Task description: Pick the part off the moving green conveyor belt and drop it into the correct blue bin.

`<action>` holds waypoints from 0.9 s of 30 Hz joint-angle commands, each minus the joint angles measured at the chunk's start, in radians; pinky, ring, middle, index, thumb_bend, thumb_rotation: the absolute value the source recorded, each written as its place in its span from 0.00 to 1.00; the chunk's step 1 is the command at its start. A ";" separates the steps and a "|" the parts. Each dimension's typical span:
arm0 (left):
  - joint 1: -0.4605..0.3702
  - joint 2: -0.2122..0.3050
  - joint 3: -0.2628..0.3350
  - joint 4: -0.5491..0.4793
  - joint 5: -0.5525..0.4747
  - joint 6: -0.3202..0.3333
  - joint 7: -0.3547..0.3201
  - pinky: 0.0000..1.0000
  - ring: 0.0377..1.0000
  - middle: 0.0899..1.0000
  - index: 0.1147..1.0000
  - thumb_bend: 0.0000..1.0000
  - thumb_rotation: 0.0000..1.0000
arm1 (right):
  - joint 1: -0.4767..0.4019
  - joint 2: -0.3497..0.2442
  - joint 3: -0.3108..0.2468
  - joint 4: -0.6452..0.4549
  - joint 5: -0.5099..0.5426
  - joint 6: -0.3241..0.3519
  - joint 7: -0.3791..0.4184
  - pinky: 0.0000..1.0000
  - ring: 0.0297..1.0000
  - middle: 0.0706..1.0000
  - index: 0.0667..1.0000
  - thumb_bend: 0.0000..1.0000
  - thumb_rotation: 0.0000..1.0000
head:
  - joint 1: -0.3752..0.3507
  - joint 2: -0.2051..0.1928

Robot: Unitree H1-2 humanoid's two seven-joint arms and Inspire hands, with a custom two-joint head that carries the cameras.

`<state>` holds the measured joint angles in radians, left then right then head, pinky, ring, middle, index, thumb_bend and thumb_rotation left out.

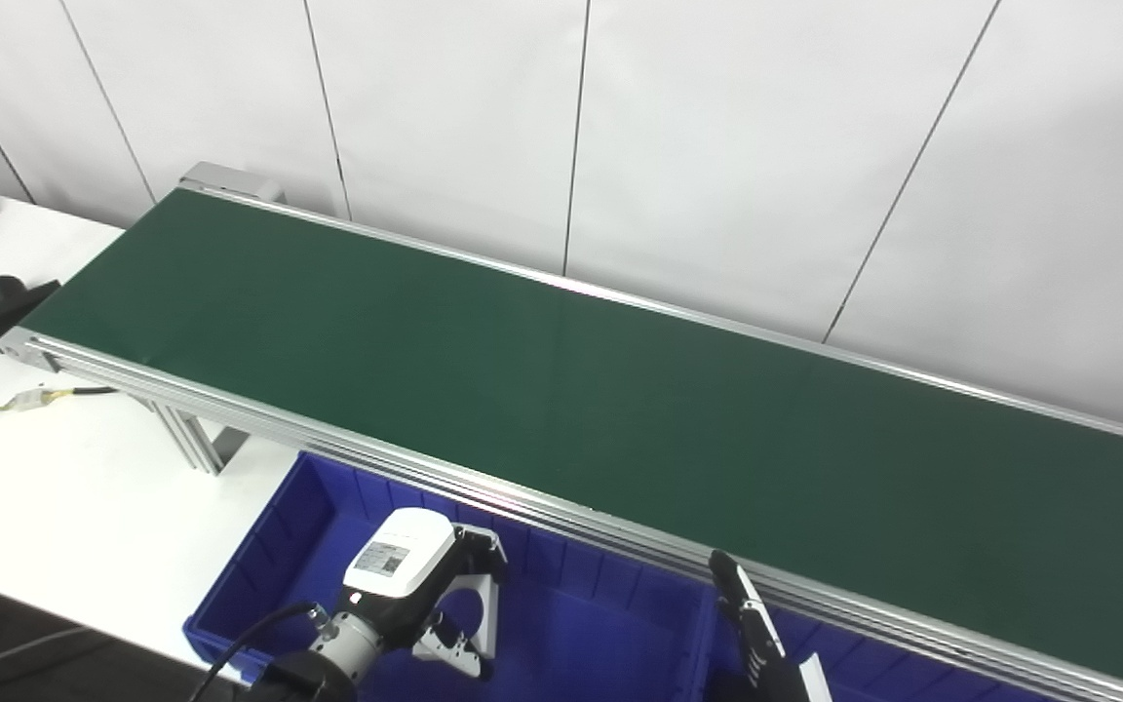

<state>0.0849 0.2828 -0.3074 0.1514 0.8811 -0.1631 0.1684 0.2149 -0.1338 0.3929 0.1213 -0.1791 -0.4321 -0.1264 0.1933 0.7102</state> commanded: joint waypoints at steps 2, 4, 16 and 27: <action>-0.015 0.020 0.000 -0.049 0.001 0.019 -0.019 0.43 0.44 0.47 0.43 0.52 0.01 | -0.012 0.007 -0.008 -0.033 -0.004 -0.038 0.008 0.93 0.96 0.95 0.95 1.00 0.96 | 0.002 0.005; -0.015 0.025 -0.007 -0.061 0.020 0.044 -0.038 0.48 0.50 0.54 0.50 0.75 0.07 | -0.014 0.006 -0.007 -0.032 -0.005 -0.037 0.008 0.93 0.96 0.95 0.95 1.00 0.97 | 0.002 0.003; -0.009 0.024 -0.023 -0.095 0.028 0.102 -0.091 0.66 0.69 0.72 0.72 1.00 0.31 | -0.021 0.001 -0.015 -0.028 -0.002 -0.037 0.009 0.94 0.95 0.95 0.95 1.00 0.96 | 0.007 0.009; 0.051 0.008 -0.003 -0.270 -0.050 0.071 -0.088 0.58 0.64 0.70 0.74 1.00 0.46 | -0.029 -0.001 -0.032 -0.026 0.011 -0.037 0.016 0.99 0.97 0.96 0.96 0.98 0.95 | -0.073 0.026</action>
<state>0.1356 0.2927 -0.3232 -0.0735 0.8533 -0.0648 0.0588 0.1991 -0.1410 0.3645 0.1224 -0.1643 -0.4321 -0.1065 0.1199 0.7363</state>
